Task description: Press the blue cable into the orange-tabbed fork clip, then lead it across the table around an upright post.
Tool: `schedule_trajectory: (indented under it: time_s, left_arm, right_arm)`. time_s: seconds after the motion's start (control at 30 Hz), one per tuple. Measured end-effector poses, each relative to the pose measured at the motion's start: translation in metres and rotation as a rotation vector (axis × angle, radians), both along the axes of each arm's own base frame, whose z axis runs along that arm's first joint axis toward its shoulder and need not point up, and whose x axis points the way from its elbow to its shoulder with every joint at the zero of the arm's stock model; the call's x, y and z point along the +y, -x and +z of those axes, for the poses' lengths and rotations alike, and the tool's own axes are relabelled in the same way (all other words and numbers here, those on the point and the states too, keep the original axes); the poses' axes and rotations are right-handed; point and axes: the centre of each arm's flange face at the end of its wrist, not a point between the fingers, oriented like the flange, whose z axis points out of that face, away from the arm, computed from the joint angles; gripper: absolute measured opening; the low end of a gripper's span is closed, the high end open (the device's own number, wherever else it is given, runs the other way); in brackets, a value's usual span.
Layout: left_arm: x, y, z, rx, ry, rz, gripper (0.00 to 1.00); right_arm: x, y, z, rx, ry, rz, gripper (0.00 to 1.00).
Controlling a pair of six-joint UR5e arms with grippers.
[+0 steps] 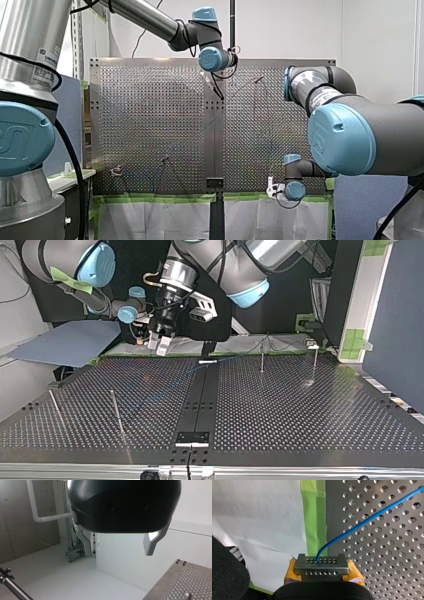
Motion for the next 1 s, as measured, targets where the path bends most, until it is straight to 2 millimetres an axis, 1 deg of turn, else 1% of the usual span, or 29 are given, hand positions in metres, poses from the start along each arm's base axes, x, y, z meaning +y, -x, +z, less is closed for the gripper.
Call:
schedule_trajectory:
  time_s: [0.33, 0.6, 1.0]
  left_arm:
    - [0.008, 0.008, -0.037, 0.003, 0.008, -0.002, 1.00]
    - [0.015, 0.014, -0.062, 0.006, 0.012, -0.001, 1.00]
    - [0.033, 0.029, -0.109, 0.014, 0.023, 0.006, 1.00]
  right_arm:
    - [0.000, 0.000, 0.000, 0.000, 0.000, 0.000, 0.01]
    - [0.000, 0.000, 0.000, 0.000, 0.000, 0.000, 0.01]
    - [0.000, 0.000, 0.000, 0.000, 0.000, 0.001, 0.01]
